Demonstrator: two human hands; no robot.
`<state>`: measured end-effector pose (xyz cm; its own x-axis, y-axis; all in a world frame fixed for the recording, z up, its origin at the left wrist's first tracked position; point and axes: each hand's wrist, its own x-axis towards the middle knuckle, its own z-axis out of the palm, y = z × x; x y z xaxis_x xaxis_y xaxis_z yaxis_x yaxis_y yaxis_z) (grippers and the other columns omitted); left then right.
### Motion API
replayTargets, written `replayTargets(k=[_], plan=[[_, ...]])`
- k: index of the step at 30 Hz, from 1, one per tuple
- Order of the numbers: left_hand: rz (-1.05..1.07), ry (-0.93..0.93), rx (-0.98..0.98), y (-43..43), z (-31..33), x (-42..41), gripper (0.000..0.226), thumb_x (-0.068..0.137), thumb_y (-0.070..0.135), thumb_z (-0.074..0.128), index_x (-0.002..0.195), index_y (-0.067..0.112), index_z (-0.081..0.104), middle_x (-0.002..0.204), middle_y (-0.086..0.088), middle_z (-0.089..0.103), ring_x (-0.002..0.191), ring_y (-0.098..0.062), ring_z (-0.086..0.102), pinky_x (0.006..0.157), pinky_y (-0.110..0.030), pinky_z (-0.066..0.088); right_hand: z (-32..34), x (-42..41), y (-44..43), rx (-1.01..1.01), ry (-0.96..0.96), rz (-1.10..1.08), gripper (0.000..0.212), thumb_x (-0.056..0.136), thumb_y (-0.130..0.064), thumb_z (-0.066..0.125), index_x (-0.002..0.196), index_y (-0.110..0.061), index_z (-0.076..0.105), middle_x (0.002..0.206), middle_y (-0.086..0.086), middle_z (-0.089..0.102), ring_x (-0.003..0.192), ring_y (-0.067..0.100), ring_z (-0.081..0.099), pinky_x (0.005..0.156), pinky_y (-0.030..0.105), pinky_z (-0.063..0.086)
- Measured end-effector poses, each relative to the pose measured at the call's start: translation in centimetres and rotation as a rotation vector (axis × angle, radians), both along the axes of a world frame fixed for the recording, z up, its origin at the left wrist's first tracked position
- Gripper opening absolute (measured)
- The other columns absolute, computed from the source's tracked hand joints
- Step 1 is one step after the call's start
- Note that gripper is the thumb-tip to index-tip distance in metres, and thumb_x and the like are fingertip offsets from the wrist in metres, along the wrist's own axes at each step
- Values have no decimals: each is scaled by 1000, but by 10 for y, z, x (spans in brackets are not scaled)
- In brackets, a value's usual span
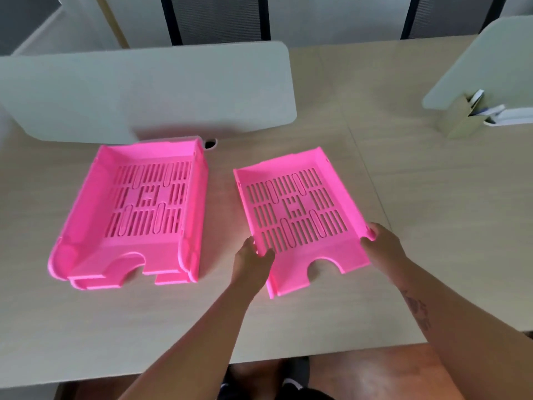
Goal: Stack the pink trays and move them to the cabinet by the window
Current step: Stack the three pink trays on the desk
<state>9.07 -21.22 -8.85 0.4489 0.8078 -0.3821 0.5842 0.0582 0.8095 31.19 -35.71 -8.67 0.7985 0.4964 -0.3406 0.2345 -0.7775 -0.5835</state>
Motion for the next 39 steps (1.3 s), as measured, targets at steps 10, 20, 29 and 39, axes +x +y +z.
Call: replayTargets(k=[10,20,29,39], plan=[[83,-8,159,-47,31,118,17,85,7,49,92,2,63,78,-19,68,62,-28,62,58,-45,59,43,102,-82,269,72,-127,40,103,-8,38,137,-10,59,110,12,66,73,15,60,56,24,41],[92,166,234,24,70,109,30,95,8,50,115,12,72,86,-7,69,72,-27,66,67,-36,56,57,86,-42,541,256,-91,35,97,-2,50,129,-9,64,95,-8,70,82,5,71,79,29,62],[258,133,189,66,80,42,39,93,1,43,120,11,69,102,-15,71,84,-28,65,78,-42,56,59,18,8,632,363,38,34,99,-9,51,131,-14,61,120,4,72,108,24,70,96,52,56],[356,49,104,54,71,-34,34,97,7,46,123,18,64,103,0,73,91,-23,71,77,-46,59,32,-50,20,549,293,109,40,102,-12,49,141,-13,49,120,2,68,108,19,66,100,45,53]])
